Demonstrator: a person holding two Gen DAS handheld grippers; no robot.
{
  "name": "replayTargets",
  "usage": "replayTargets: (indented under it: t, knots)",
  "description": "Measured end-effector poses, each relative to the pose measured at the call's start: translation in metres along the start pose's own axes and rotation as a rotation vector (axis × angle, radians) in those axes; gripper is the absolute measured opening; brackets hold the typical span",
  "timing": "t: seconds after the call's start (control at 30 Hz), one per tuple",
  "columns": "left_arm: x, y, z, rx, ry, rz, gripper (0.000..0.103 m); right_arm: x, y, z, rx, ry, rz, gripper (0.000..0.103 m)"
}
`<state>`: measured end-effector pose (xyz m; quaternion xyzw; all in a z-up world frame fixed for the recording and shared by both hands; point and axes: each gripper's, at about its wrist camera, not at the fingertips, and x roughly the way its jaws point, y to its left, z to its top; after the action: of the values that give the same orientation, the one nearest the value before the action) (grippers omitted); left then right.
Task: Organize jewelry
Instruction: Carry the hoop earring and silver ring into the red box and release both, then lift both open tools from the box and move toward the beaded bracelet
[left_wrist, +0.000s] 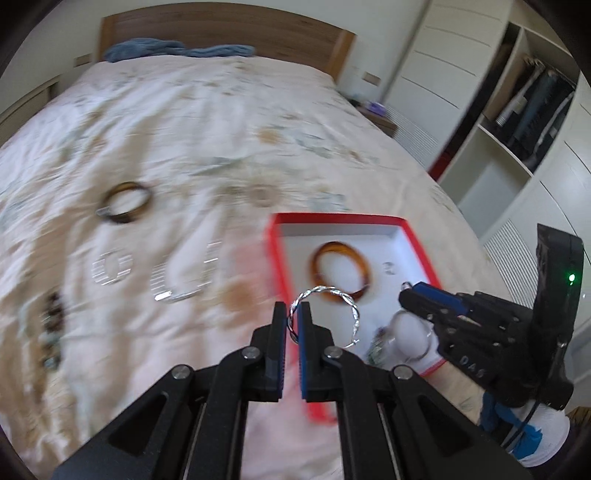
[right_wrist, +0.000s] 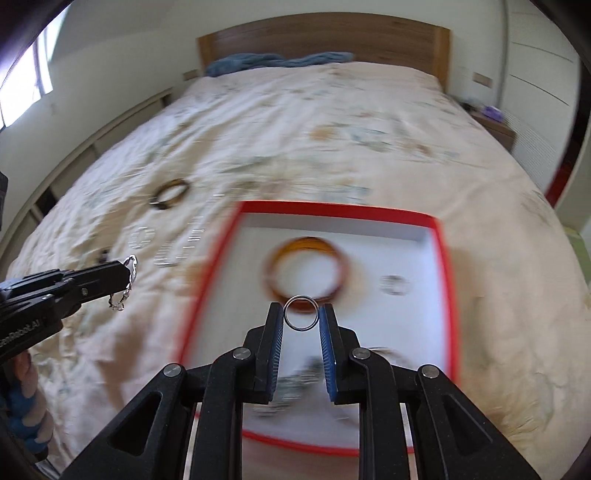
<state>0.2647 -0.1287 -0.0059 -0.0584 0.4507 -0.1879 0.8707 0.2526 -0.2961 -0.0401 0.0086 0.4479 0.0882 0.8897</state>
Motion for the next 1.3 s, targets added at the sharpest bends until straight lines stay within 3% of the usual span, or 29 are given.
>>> replayTargets:
  t: [0.2,0.6,0.73,1.03,1.3]
  knots:
    - [0.063,-0.042,0.025,0.056,0.059,0.021,0.005,0.027,-0.040,0.006,0.003,0.045,-0.014,0.020]
    - [0.141,-0.057,0.037,0.119,0.156,0.100,0.005,0.059,-0.062,-0.001,-0.036,0.116,-0.030,0.020]
    - [0.147,-0.062,0.040,0.142,0.170,0.111,0.005,0.062,-0.059,0.000,-0.069,0.126,-0.044,0.020]
    - [0.144,-0.055,0.043,0.092,0.172,0.061,0.006,0.061,-0.057,-0.001,-0.075,0.140,-0.066,0.023]
    - [0.107,-0.057,0.048,0.086,0.125,0.041,0.007,0.034,-0.053,-0.001,-0.058,0.117,-0.077,0.029]
